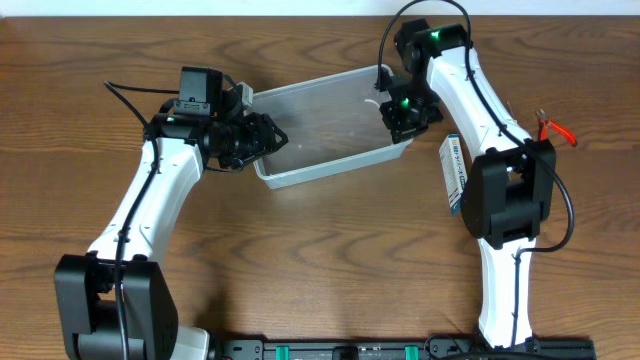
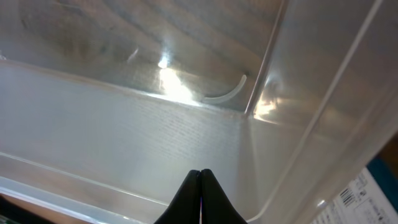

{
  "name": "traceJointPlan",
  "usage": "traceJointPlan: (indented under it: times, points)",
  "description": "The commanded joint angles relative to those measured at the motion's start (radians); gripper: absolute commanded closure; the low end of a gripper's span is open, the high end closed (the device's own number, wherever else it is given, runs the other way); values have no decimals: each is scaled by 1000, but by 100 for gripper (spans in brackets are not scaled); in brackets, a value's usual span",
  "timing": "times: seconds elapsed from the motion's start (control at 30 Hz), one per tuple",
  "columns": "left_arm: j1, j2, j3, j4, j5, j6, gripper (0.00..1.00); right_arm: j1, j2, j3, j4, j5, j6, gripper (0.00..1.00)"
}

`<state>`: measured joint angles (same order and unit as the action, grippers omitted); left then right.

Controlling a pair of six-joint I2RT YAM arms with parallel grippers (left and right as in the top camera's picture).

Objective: Pack container
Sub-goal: 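Rotate the box with both grippers to square it with the table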

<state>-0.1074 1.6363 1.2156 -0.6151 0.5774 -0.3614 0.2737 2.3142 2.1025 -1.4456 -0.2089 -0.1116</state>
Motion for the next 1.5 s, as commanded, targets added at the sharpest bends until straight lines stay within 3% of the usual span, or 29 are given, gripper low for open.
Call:
traceJointPlan:
  times: [0.0,1.1,1.23,1.37,1.47]
  points:
    - [-1,-7,9,3,14,14,43,11,-33,-3,-23,3,48,96]
    - [-1,-7,9,29,14,14,43,70,-33,-3,-120,2,81,94]
    - [-1,-7,9,29,14,14,43,77,-33,-3,-84,2,81,85]
    - [-1,-7,9,29,14,14,43,76,-33,16,-26,2,82,69]
    - [-1,-7,9,30,14,14,43,74,-33,60,-3,3,71,66]
